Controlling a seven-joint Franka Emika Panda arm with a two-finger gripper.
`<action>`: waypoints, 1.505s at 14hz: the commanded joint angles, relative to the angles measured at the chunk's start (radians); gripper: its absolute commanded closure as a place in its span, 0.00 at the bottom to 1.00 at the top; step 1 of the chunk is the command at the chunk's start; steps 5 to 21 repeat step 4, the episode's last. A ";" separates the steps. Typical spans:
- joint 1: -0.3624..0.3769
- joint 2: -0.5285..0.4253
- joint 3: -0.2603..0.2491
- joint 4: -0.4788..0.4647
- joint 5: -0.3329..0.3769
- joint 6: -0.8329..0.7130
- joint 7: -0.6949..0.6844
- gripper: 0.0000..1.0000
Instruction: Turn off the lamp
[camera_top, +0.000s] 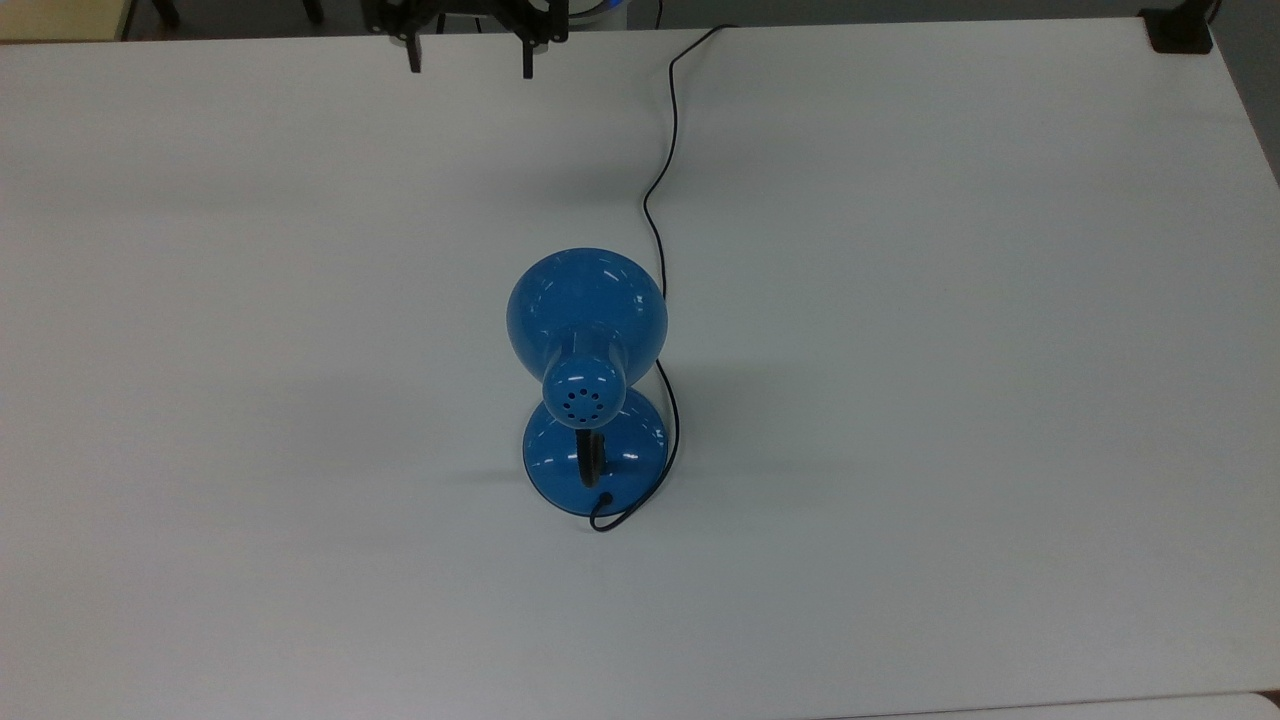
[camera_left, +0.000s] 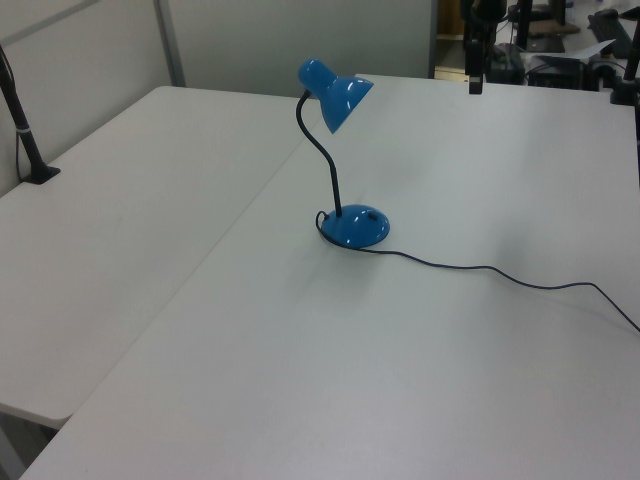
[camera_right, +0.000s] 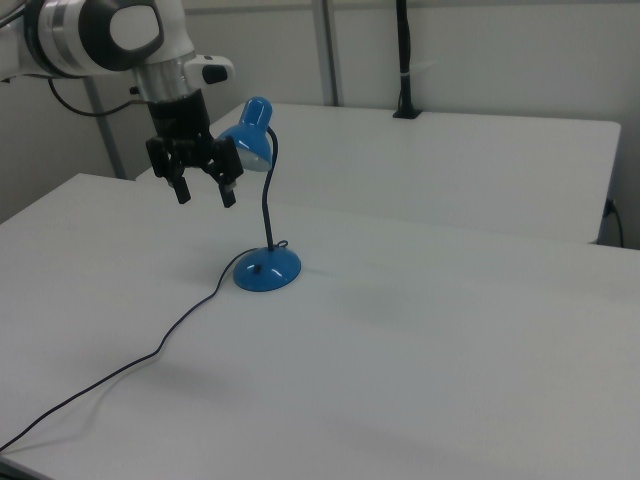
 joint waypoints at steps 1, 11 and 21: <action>-0.013 0.007 -0.002 0.025 0.016 -0.016 -0.014 0.00; -0.011 0.007 0.000 0.035 0.016 -0.025 -0.002 0.00; -0.011 0.007 0.000 0.035 0.016 -0.025 -0.002 0.00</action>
